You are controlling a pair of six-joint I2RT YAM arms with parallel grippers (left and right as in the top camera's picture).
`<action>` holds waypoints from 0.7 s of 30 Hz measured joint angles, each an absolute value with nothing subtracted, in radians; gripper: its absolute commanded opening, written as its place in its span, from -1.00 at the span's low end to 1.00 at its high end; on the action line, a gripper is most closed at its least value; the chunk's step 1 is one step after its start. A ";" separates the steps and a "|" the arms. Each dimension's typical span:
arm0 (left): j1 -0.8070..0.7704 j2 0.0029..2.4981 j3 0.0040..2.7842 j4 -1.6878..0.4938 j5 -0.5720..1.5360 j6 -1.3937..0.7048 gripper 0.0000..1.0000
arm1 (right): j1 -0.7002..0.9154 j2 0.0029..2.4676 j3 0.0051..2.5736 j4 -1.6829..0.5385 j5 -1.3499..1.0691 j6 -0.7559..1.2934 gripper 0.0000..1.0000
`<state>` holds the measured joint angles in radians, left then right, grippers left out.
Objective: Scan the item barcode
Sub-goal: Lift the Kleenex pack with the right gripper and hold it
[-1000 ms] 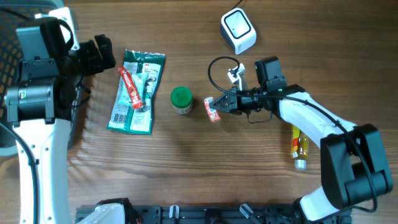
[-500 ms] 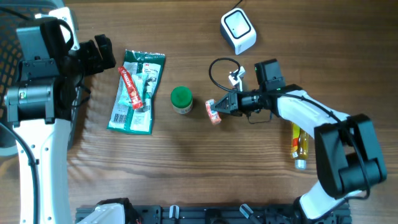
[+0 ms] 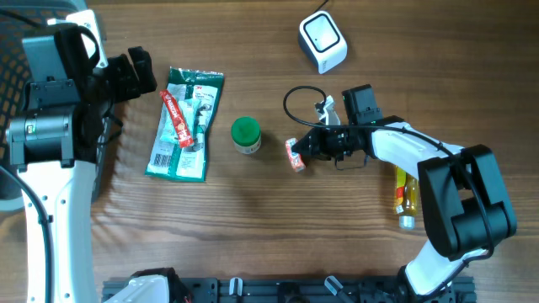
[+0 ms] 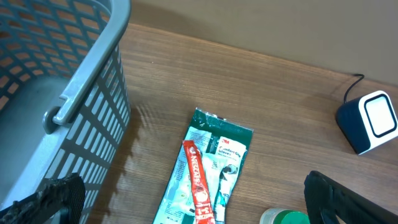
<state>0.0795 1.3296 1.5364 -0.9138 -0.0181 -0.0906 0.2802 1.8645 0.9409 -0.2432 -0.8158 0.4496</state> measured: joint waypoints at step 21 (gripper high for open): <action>0.080 1.330 1.536 -0.914 -0.018 -0.090 1.00 | 0.280 1.864 0.941 -0.245 -0.728 0.449 -0.11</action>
